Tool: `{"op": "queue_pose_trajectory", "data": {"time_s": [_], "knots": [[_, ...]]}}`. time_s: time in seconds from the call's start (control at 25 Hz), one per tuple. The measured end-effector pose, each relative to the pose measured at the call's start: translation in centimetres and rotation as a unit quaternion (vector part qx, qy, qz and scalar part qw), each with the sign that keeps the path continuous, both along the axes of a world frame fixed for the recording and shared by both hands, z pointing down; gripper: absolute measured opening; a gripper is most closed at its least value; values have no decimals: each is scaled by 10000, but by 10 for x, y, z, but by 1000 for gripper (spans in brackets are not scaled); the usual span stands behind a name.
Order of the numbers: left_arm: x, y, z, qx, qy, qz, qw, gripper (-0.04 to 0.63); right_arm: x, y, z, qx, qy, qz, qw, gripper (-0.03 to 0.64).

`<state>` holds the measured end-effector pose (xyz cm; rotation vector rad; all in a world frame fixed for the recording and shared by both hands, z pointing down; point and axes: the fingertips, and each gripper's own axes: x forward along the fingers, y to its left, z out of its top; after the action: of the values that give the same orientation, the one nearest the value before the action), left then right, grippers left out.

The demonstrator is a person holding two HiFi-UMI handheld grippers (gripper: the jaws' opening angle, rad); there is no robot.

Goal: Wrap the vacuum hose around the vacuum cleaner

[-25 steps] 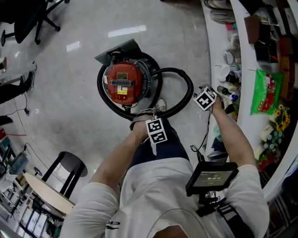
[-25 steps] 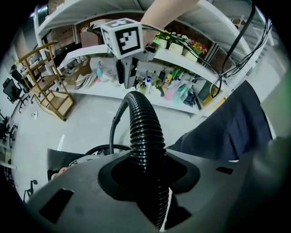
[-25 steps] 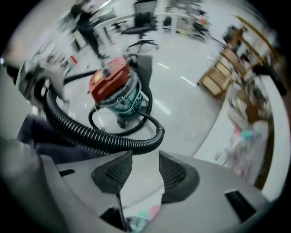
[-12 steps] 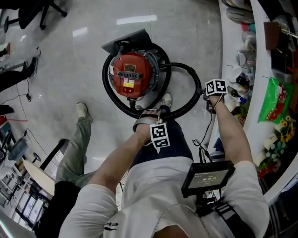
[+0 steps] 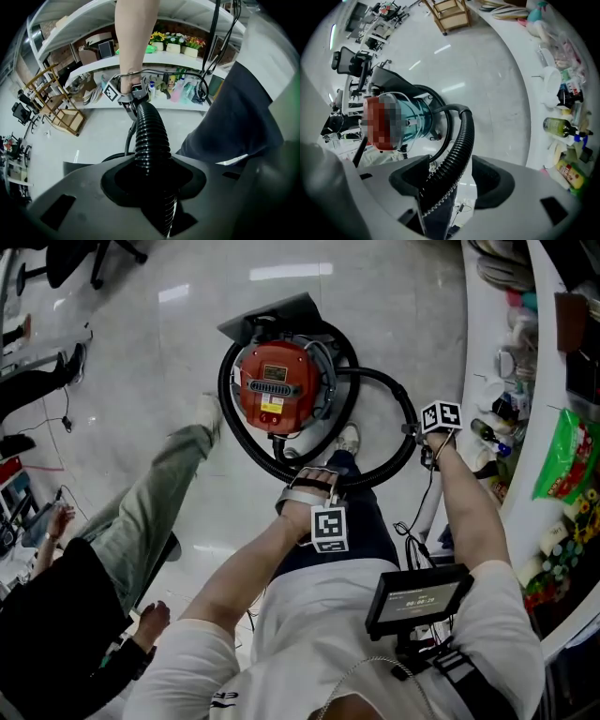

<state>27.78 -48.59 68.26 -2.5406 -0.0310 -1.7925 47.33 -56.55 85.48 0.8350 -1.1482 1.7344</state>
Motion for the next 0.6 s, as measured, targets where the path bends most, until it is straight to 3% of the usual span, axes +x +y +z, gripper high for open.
{"op": "queue_pose_trajectory", "data": {"time_s": [0.32,0.6], "knots": [[-1,1,-18,413,123,183,9989,140,-12,45,16,-976,-138,-453,9941,262],[0,10,-29,426,331,228,9983,138,-26,85,20,-1905,-566,-131,9800,262]]}}
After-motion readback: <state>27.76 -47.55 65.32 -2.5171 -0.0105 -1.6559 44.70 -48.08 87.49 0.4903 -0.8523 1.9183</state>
